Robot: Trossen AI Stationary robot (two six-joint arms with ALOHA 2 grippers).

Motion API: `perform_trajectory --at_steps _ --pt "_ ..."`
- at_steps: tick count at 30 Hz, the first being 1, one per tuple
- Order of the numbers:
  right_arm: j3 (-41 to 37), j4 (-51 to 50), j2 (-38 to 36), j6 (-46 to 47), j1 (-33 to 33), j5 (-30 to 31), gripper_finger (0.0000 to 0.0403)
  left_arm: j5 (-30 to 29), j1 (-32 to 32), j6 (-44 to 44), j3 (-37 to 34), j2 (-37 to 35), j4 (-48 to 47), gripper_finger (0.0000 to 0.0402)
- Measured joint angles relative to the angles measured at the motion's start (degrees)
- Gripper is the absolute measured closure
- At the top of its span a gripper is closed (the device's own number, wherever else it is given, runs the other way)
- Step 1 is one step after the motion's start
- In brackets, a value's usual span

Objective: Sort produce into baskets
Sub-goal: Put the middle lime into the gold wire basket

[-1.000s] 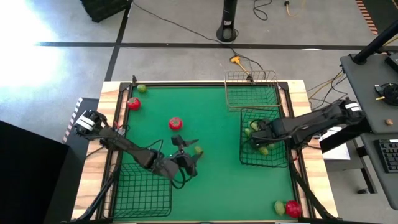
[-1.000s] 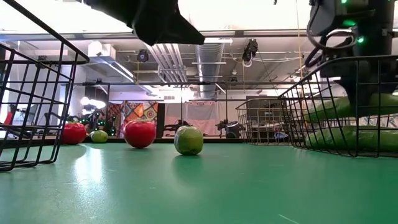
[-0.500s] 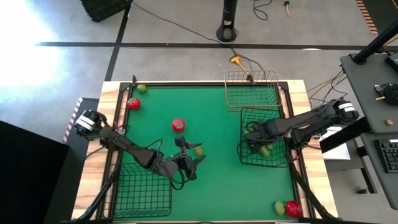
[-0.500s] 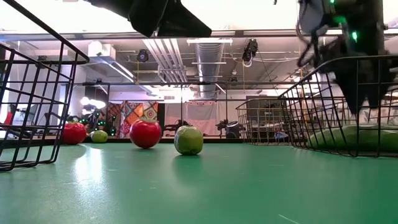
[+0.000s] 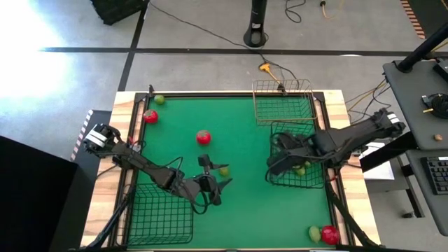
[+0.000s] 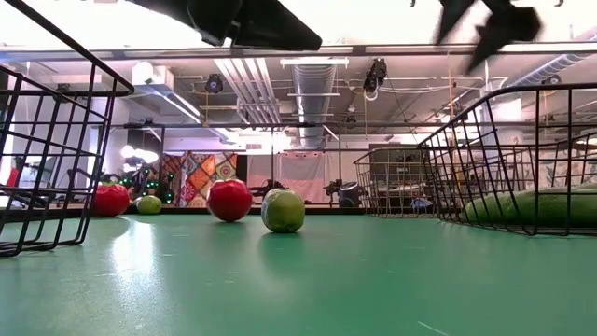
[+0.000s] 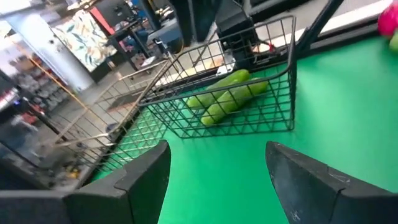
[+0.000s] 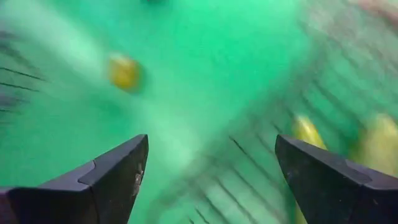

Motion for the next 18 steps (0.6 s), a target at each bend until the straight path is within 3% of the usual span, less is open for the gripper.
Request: perform_trajectory --at_steps 5,8,13,18 --pt "0.12 15.19 0.88 -19.16 2.30 7.14 0.0061 1.43 0.00 -6.59 -0.02 0.00 0.50 0.0157" --pt "0.07 21.21 2.87 -31.50 2.18 6.59 0.0065 -3.06 -0.97 -10.36 -0.03 -0.64 -0.71 0.0157" --pt "0.62 25.32 8.77 -40.81 0.71 2.97 0.0071 -15.13 -7.58 -16.92 -1.35 -5.77 -7.61 0.0157" --pt "2.51 27.74 17.30 -44.74 -4.17 -6.83 0.0072 -16.09 -13.51 -18.61 -6.44 -12.03 -6.27 0.0157"
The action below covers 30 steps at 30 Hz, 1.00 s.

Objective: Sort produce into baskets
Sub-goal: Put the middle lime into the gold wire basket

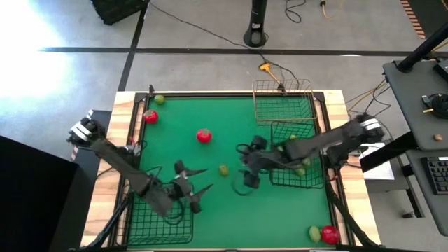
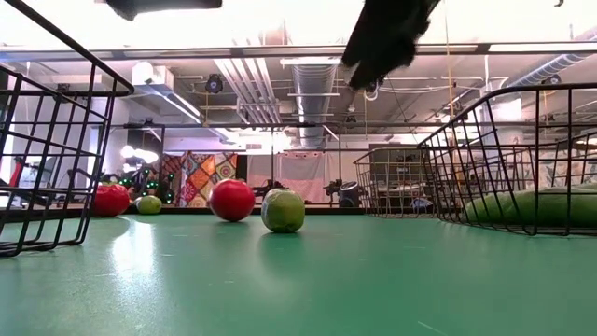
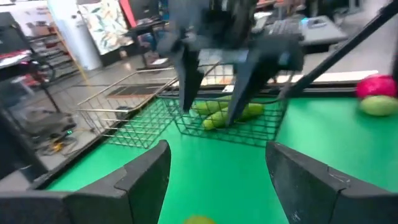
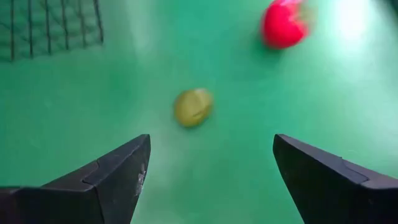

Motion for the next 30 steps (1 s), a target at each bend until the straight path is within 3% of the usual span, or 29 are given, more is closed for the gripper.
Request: perform_trajectory --at_steps 4,11,15,19,23,30 --pt "2.49 1.90 7.49 -5.36 -2.33 -5.08 0.0072 -0.10 -0.99 -3.29 -4.53 -3.55 0.78 0.0157" --pt "8.80 1.83 18.60 -12.43 -6.34 -5.29 0.0071 -0.11 0.72 -3.94 -9.06 -4.23 0.47 0.0157" --pt "12.58 2.05 23.10 -13.95 -8.36 -10.96 0.0075 -0.11 1.06 -3.91 -9.31 -4.00 0.53 0.0157" --pt "13.99 1.65 26.48 -13.96 -9.24 -16.31 0.0087 -0.91 1.12 -3.83 -8.93 -4.27 0.14 0.0157" --pt "14.12 1.71 28.03 -15.74 -9.19 -16.53 0.0103 -1.21 1.11 -2.10 -8.88 -4.33 0.12 0.0157" --pt "14.12 3.53 28.75 -14.95 -9.17 -16.48 0.0141 -9.00 -0.76 0.19 -8.70 -4.47 -0.72 0.0157"
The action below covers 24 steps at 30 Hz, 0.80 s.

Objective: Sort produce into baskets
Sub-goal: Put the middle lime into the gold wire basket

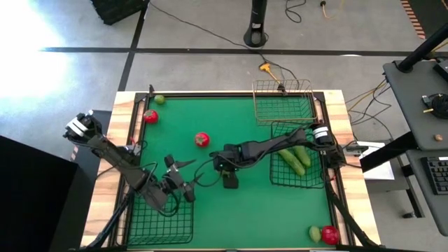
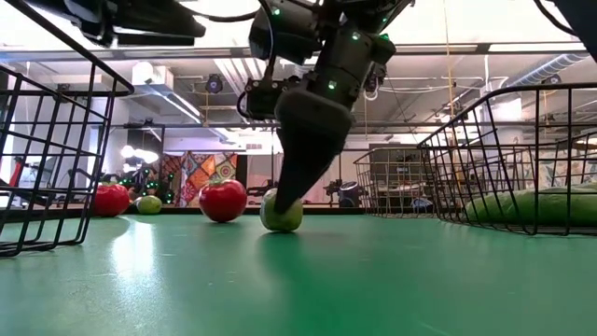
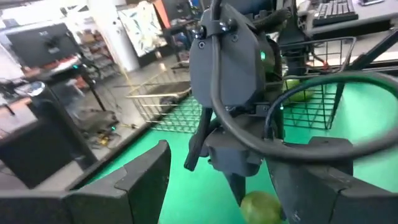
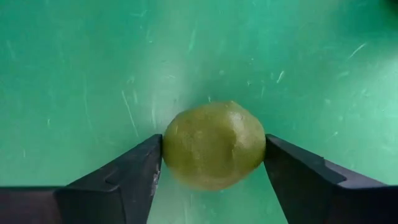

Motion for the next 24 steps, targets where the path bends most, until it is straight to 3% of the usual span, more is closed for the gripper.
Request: perform_trajectory --at_steps 4,9,16,24 --pt "-0.02 0.30 0.00 0.05 0.00 0.52 0.0164 -4.75 -2.46 2.55 0.00 0.00 -0.14 0.0157" --pt "-0.35 0.76 0.00 0.13 0.02 1.46 0.0172 -15.87 -6.53 4.94 0.00 -0.74 -0.15 0.0157" --pt "-0.79 5.64 2.84 1.67 -0.35 1.75 0.0158 -12.28 -6.85 7.86 -0.10 -2.55 -1.14 0.0157" --pt "-0.73 4.80 1.82 3.75 -0.66 4.39 0.0201 -16.38 -4.60 10.74 -1.61 -2.62 -2.01 0.0157"
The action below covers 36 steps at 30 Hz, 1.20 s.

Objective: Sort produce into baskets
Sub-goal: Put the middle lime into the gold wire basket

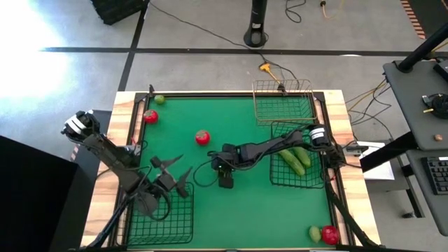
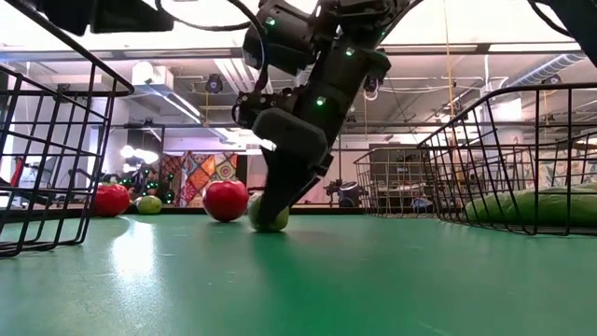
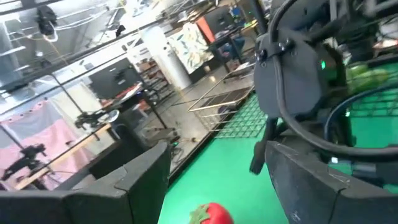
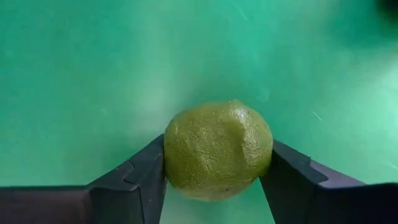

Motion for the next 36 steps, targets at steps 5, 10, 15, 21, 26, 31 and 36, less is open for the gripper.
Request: perform_trajectory --at_steps 5,10,15,21,26,31,36 --pt "3.77 -13.05 -6.56 0.86 -2.53 9.34 0.0202 2.63 2.08 0.02 -0.36 -0.02 0.04 0.0157" --pt "5.22 -27.44 -16.22 6.59 -9.56 19.46 0.0204 3.48 3.62 -1.52 -0.42 0.18 0.07 0.0157" --pt "4.40 -35.22 -24.13 16.65 -22.07 19.68 0.0204 3.51 3.79 -3.96 -0.42 0.20 0.18 0.0157" --pt "1.50 -36.63 -24.76 19.65 -39.98 9.77 0.0203 3.51 3.79 -5.82 -0.42 0.20 0.38 0.0157" --pt "-2.46 -36.18 -20.71 20.49 -50.61 4.42 0.0203 3.51 3.79 -5.82 -0.42 0.20 0.34 0.0157" --pt "-5.58 -35.82 -16.70 19.56 -54.41 2.53 0.0192 3.50 3.79 -5.82 -0.42 0.22 0.29 0.0157" --pt "-6.71 -35.76 -12.68 19.53 -55.96 1.08 0.0188 3.48 3.79 -5.62 -0.42 0.22 0.08 0.0157"
